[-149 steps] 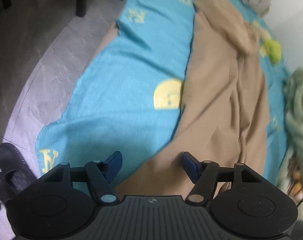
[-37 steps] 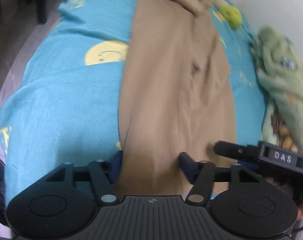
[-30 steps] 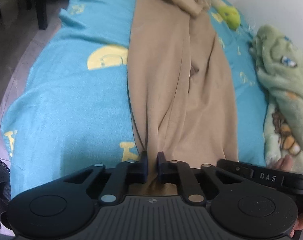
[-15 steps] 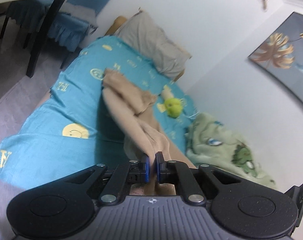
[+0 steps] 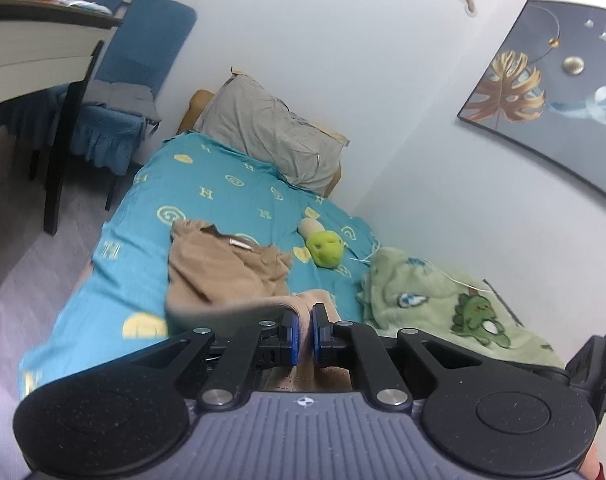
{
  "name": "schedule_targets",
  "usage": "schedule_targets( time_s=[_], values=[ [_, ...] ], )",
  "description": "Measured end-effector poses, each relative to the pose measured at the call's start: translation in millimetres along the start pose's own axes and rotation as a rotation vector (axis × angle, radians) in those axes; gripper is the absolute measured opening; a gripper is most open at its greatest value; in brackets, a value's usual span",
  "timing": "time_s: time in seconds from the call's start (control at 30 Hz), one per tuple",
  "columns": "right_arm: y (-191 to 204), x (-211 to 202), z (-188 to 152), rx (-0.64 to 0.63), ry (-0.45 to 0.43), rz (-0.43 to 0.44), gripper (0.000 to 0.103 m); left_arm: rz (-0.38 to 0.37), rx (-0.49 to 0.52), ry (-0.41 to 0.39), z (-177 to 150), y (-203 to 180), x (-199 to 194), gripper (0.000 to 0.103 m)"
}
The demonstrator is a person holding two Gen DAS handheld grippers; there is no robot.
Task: Fold clothes
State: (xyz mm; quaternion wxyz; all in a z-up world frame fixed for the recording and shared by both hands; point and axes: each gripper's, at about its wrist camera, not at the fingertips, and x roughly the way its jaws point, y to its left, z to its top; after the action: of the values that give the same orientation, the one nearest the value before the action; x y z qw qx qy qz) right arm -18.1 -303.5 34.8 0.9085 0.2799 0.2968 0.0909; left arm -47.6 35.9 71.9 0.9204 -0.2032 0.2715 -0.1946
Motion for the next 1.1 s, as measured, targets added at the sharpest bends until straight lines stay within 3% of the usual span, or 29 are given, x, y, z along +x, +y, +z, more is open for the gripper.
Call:
schedule_targets(
  time_s=[0.3,0.6,0.77,0.93,1.1],
  values=[
    [-17.6,134.8,54.9,-0.021,0.052,-0.144,0.006,0.112,0.099,0.056,41.9,31.4,154.0,0.008],
    [-62.0,270.3,48.3,-0.049,0.187,-0.264,0.007,0.268,0.229,0.148,8.8,93.7,298.4,0.009],
    [-79.4,308.5,31.3,-0.036,0.284,-0.332,0.007,0.283,0.245,0.243,-11.8,123.2,334.0,0.01],
    [-73.8,317.3,22.2,-0.088,0.282,-0.359,0.008,0.295,0.306,0.227,-20.5,122.1,335.4,0.012],
    [-76.9,308.2,26.6,-0.051,0.265,-0.337,0.01,0.309,0.341,0.201,-23.9,110.4,324.8,0.015]
  ],
)
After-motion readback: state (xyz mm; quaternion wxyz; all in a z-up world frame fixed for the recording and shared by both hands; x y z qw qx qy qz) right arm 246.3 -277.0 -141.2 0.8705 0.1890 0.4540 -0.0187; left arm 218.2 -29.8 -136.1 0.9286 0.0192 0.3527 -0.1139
